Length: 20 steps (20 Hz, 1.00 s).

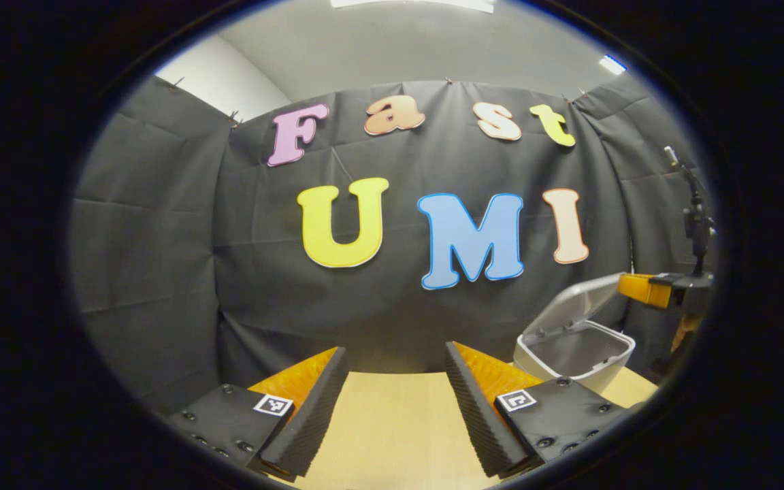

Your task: Press the lid of the desktop garbage bin to open it, pick up the crumpled paper on the desktop and throw it into the bin, then pick up the pop can on the desktop and drop it into the bin, and finally close the garbage bin lid.

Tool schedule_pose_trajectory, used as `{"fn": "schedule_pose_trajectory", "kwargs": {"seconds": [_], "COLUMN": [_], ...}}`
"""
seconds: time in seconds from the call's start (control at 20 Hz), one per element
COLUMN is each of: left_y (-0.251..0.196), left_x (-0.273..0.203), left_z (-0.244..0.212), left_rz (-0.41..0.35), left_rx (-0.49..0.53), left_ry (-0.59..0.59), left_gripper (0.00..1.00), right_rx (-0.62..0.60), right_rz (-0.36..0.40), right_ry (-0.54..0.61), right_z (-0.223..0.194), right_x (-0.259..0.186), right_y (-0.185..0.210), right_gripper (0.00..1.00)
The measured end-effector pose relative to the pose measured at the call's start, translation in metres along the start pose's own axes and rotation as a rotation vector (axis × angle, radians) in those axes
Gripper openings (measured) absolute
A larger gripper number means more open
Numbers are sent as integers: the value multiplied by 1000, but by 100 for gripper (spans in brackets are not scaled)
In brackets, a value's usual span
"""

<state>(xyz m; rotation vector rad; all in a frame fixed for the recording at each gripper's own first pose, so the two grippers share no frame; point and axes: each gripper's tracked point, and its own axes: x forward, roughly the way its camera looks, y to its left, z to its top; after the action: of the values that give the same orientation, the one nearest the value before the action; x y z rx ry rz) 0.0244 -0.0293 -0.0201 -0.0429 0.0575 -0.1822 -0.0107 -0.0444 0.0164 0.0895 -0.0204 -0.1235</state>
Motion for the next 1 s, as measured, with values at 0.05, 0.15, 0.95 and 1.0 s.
{"fn": "schedule_pose_trajectory", "kwargs": {"seconds": [0.05,0.15,0.95,1.0], "left_y": [0,-2,17,18], "left_x": [0,2,-15,-18], "left_z": [0,-1,-142,-159], "left_rz": [-2,-10,-83,-81], "left_rx": [-1,-2,41,40], "left_ry": [0,2,257,293], "left_gripper": [96,93,96,96], "right_rx": [2,-5,-48,-51], "right_rz": [1,2,55,55], "right_ry": [-8,-1,90,97], "right_z": [2,-1,-29,-30], "right_x": [-5,-14,-39,-40], "right_y": [-1,-2,9,8], "right_gripper": [1,1,61,61]}}
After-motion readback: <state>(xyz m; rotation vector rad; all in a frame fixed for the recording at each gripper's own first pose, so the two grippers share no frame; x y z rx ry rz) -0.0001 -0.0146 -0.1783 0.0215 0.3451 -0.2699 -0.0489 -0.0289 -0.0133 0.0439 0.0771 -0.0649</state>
